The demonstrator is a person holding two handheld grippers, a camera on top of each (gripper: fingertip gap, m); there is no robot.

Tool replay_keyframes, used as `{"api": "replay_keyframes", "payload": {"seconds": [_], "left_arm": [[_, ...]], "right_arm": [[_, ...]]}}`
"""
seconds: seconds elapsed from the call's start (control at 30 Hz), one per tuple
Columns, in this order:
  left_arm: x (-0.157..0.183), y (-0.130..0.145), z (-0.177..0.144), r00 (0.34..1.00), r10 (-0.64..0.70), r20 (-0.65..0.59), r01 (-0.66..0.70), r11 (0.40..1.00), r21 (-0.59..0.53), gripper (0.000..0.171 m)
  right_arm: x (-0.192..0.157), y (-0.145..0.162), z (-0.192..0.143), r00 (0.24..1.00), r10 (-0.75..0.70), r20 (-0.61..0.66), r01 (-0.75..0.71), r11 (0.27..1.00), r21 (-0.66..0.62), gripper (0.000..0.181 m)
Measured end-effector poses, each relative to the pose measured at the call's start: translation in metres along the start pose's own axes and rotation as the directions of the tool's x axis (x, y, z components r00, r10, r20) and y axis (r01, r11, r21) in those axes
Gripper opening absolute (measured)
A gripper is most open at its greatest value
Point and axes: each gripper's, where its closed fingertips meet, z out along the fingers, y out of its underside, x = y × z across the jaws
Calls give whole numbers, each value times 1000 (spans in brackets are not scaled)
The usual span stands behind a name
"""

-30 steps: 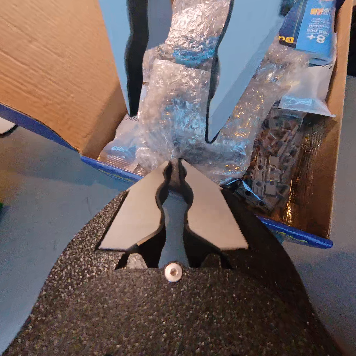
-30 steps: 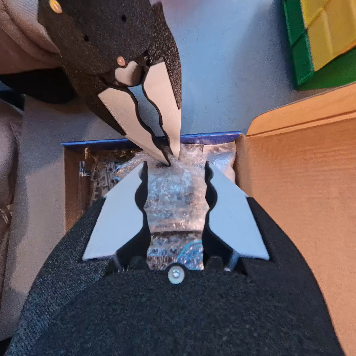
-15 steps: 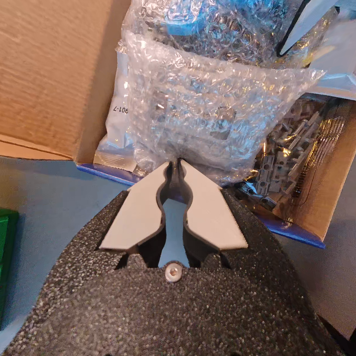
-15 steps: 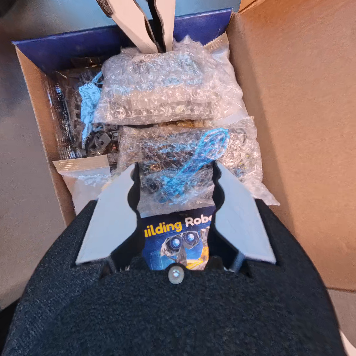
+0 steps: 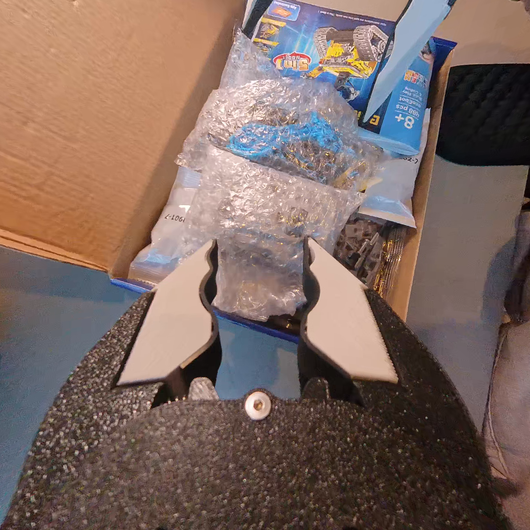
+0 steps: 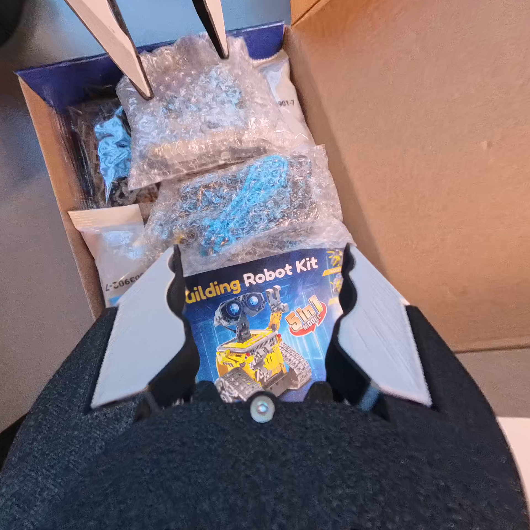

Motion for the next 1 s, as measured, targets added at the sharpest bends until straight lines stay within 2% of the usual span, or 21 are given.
{"api": "replay_keyframes", "payload": {"seconds": [0.13, 0.23, 0.4, 0.47, 0.53, 0.57, 0.63, 0.67, 0.7, 0.77, 0.8, 0.83, 0.9, 0.93, 0.97, 1.0], "left_arm": [[2, 4, 2, 1000, 2, -9, -2, 1000, -29, 59], [3, 6, 5, 998, -38, -56, 37, 999, -18, 58], [1, 4, 2, 992, -69, -107, 74, 996, 40, 60], [-3, -5, -10, 990, -89, -110, 103, 986, 129, 63], [-16, -18, -30, 985, -146, -97, 167, 946, 276, 58], [-31, -22, -42, 982, -186, -46, 190, 916, 354, 56], [-71, -19, -63, 951, -293, 101, 214, 856, 470, 55], [-89, -16, -69, 926, -349, 143, 235, 830, 507, 56], [-101, -15, -71, 906, -393, 155, 258, 805, 534, 57], [-119, -18, -65, 881, -443, 166, 291, 784, 549, 58], [-126, -22, -59, 877, -447, 178, 295, 791, 536, 59], [-134, -26, -53, 874, -445, 196, 292, 803, 520, 60], [-148, -33, -41, 865, -448, 224, 300, 821, 486, 54], [-149, -37, -36, 868, -448, 216, 309, 826, 472, 44], [-150, -40, -33, 871, -442, 216, 308, 832, 462, 28], [-152, -41, -32, 867, -433, 247, 294, 844, 448, 27]], "right_arm": [[-10, 19, 22, 995, -41, 93, 50, 994, -98, 111], [-19, 25, 39, 985, -38, 167, 57, 992, -115, 105], [-17, 23, 32, 983, -11, 184, 25, 997, -78, 106], [-10, 22, 13, 989, 10, 149, -5, 999, -33, 108], [0, 15, -16, 995, 48, 93, -56, 995, 81, 107], [10, 11, -33, 996, 77, 40, -82, 985, 153, 104], [49, 12, -68, 973, 184, -141, -133, 942, 307, 91], [75, 17, -86, 933, 272, -236, -167, 906, 388, 83], [98, 22, -102, 885, 365, -288, -202, 860, 469, 73], [131, 30, -116, 812, 513, -279, -272, 755, 597, 60], [144, 34, -114, 788, 552, -272, -299, 731, 613, 57], [155, 36, -107, 777, 560, -288, -309, 737, 601, 54], [170, 35, -90, 775, 538, -333, -308, 781, 543, 44], [173, 30, -83, 784, 529, -326, -315, 791, 525, 34], [176, 26, -79, 786, 526, -324, -325, 798, 508, 16], [179, 26, -77, 779, 521, -350, -328, 813, 481, 7]]}}
